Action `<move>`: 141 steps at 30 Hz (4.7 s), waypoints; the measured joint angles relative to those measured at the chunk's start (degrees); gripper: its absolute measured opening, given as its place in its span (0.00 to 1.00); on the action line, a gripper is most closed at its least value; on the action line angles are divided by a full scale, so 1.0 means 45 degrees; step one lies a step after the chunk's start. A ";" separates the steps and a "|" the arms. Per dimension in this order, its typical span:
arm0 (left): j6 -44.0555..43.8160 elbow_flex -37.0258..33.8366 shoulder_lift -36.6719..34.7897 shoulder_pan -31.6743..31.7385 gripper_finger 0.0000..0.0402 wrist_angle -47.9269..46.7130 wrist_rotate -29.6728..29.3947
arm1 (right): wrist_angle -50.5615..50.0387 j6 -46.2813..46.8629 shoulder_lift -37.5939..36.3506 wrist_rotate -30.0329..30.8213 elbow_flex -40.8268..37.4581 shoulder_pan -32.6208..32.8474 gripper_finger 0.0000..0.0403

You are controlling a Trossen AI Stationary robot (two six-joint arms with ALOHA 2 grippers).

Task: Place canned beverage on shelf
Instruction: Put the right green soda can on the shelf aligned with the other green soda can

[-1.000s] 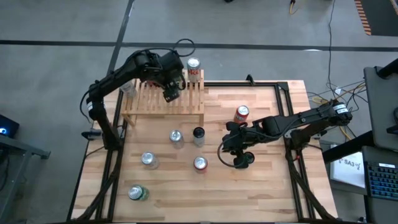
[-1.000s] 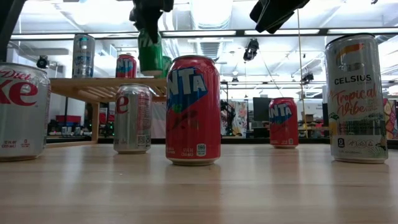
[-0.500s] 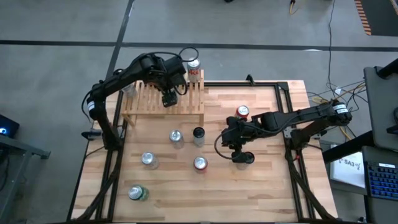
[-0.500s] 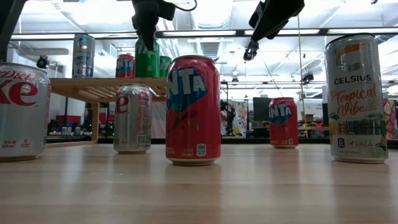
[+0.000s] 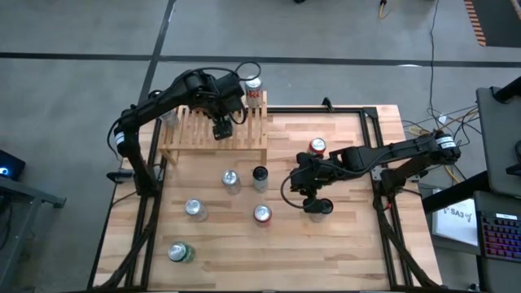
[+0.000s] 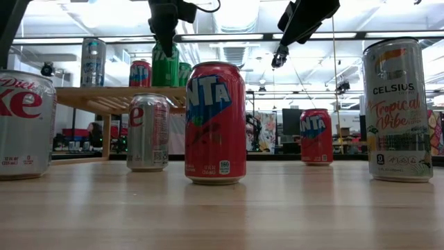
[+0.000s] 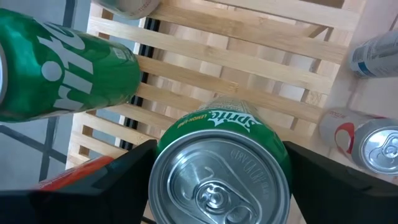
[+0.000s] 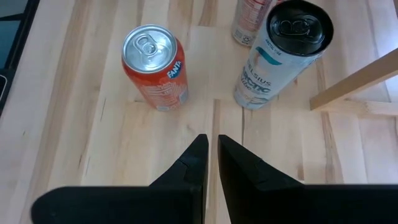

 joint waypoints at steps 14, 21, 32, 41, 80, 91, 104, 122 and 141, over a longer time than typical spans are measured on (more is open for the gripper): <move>0.0000 -0.0015 0.0029 0.0001 0.84 0.0527 -0.0128 | 0.0005 -0.0015 0.0000 0.0000 0.0000 0.0000 0.07; 0.0097 -0.0018 0.0029 0.0005 0.87 0.0779 -0.0131 | 0.0024 0.0135 0.0000 -0.0001 0.0000 0.0000 0.07; 0.0098 -0.0019 -0.0240 0.0000 0.87 0.0775 -0.0121 | 0.0385 0.0063 0.0000 0.0005 0.0000 0.0000 0.07; 0.0097 -0.0015 -0.0730 0.0005 0.87 0.0866 -0.0092 | 0.1225 -0.0558 0.0000 0.0005 0.0000 0.0000 0.07; -0.2143 -0.6380 -0.8192 -0.2197 0.68 0.6857 0.0564 | 0.4666 -0.2881 0.0000 0.0996 -0.0001 -0.0732 0.07; -0.2062 -1.3001 -1.1166 -0.2793 0.47 1.2183 -0.0070 | 0.6494 -0.3231 0.0124 0.0991 -0.0064 -0.1806 0.07; -0.0871 -1.6952 -1.2864 -0.2788 0.12 1.6525 -0.0150 | 0.9180 -0.4075 0.1352 0.0869 -0.0073 -0.3290 0.07; 0.1473 -1.9982 -1.3017 -0.2729 0.00 2.1366 -0.1814 | 1.1560 -0.5255 0.1928 0.0886 -0.0058 -0.5124 0.07; 0.1579 -1.9827 -1.2419 -0.2611 0.00 2.1876 -0.3322 | 1.1313 -0.5362 0.1953 0.0889 -0.0039 -0.5110 0.07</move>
